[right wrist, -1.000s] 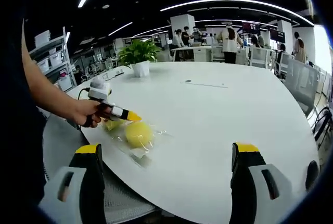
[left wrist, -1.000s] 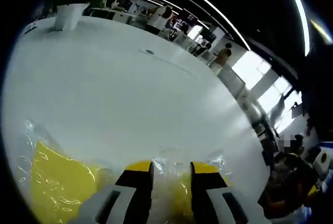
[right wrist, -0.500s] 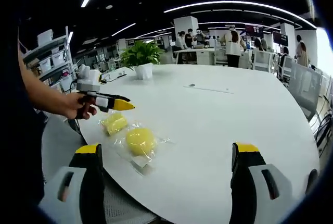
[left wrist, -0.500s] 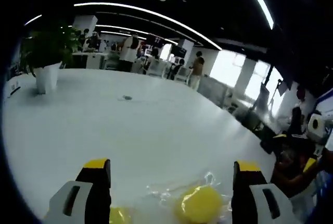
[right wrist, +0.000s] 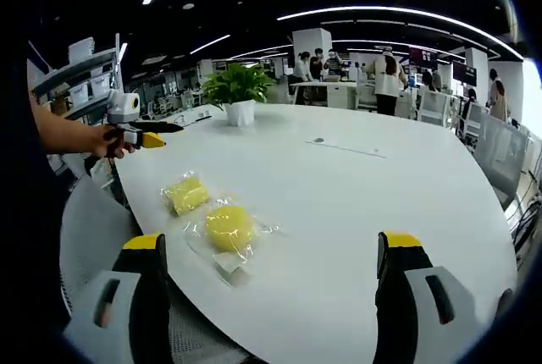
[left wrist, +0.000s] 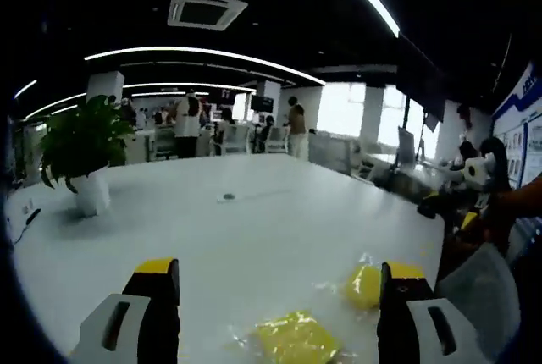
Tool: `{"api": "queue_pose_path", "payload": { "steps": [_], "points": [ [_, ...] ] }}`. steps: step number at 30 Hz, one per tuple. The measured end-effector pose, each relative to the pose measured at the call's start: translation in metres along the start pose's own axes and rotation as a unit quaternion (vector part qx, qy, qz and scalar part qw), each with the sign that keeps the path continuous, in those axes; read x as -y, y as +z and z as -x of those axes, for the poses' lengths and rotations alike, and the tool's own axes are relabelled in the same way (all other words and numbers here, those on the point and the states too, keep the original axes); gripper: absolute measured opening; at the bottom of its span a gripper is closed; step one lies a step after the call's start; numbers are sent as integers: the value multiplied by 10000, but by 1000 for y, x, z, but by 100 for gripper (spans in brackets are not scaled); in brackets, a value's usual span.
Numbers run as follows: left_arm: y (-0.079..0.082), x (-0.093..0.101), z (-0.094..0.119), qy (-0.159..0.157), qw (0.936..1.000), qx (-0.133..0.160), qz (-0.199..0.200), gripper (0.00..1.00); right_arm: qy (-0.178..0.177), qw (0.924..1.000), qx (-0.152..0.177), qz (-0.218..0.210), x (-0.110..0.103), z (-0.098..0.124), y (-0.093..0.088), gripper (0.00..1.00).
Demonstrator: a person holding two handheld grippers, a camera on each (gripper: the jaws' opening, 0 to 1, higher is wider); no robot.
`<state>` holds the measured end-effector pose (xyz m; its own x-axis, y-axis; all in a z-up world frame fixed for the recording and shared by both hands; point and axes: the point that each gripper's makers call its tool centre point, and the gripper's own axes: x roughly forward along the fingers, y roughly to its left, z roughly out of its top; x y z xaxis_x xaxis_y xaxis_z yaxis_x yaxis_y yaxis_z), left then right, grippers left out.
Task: Compare the silicone blocks by pressing each to a similar depth, holding the contact briefly, and releasing to observe deformation and rebound differences across the visible hardness samples.
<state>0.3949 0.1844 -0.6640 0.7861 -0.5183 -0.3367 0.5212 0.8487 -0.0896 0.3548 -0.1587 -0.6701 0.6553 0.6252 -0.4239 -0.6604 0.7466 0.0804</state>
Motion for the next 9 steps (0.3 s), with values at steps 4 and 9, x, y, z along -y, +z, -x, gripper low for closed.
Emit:
{"api": "queue_pose_path", "payload": {
  "steps": [4, 9],
  "points": [
    [-35, -13, 25, 49, 9995, -281, 98, 100, -111, 9999, 27, -96, 7, 2, -5, 97],
    [-60, -26, 54, 203, 9984, -506, 152, 100, -157, 9998, 17, -138, 9, 3, -8, 97]
  ]
}}
